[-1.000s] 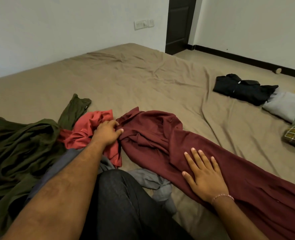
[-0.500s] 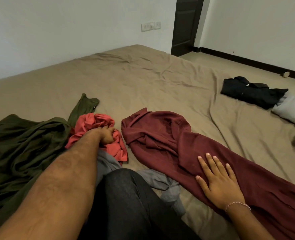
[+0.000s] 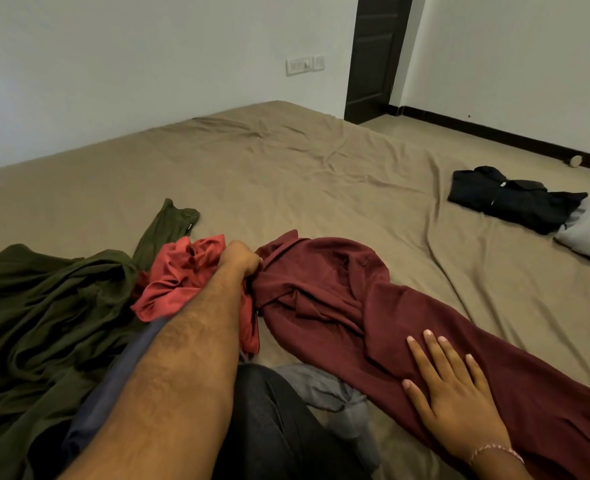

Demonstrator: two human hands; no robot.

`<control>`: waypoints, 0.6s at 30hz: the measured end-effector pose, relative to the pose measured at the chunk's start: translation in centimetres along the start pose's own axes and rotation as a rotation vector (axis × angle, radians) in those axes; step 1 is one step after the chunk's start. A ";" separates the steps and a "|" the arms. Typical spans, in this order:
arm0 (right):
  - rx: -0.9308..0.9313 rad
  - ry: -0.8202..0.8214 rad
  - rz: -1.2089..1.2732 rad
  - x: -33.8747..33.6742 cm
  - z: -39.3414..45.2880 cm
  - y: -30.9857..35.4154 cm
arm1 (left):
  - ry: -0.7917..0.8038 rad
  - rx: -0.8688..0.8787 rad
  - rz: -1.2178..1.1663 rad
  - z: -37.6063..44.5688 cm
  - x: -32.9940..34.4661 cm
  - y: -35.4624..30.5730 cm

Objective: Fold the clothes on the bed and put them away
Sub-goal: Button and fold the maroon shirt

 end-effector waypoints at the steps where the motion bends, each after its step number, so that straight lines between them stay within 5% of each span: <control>1: -0.003 -0.002 -0.004 0.0 0.0 0.0 | -0.008 0.004 0.053 0.1 0.0 0.0; 3: -0.009 0.005 -0.014 0.0 0.0 0.0 | -0.133 -0.042 0.007 -0.3 -0.8 0.4; 8: -0.018 -0.002 -0.014 -0.2 0.1 0.1 | -0.615 -0.151 -0.554 -3.8 -5.7 1.6; 11: -0.010 0.016 -0.023 -0.6 0.0 0.2 | -0.728 -0.048 -0.913 -7.0 -8.2 -0.3; 18: 0.033 0.224 0.112 -2.7 0.9 0.7 | -0.875 0.415 -1.300 -19.8 -12.4 -9.5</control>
Point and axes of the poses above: each hand's wrist, its own z-axis towards the middle knuckle, its own x-axis out of the palm, y = z × x, the point moved 3 cm from there along z, towards the middle knuckle, and after that the axes turned 2 degrees about -y, right-handed, at the moved point
